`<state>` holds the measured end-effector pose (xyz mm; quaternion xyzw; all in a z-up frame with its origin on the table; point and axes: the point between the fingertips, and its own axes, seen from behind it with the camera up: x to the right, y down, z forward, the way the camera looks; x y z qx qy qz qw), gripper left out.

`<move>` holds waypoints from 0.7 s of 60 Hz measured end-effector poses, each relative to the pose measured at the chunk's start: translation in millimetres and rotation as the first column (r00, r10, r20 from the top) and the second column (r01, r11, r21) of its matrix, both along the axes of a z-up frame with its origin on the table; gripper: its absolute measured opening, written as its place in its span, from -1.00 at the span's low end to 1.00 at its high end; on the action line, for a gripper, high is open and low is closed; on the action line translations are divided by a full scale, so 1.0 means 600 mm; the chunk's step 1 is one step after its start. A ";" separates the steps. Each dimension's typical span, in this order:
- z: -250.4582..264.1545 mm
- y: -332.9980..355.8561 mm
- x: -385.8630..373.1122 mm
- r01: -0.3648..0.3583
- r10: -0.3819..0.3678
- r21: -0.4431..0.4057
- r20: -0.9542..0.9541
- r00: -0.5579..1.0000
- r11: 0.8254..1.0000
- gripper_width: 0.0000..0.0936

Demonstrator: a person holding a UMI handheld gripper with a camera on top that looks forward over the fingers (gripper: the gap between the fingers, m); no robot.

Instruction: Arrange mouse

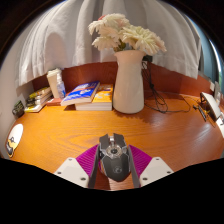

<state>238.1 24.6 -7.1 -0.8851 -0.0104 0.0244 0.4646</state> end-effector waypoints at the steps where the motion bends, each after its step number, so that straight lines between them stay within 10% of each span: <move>1: 0.000 0.002 0.001 0.001 -0.001 0.000 0.002 1.000 1.000 0.11; 26: 0.012 0.018 0.008 0.118 -0.121 -0.116 -0.018 0.993 0.986 -0.20; 42: 0.291 0.014 -0.083 0.229 -0.230 0.112 -0.003 0.973 0.967 -0.20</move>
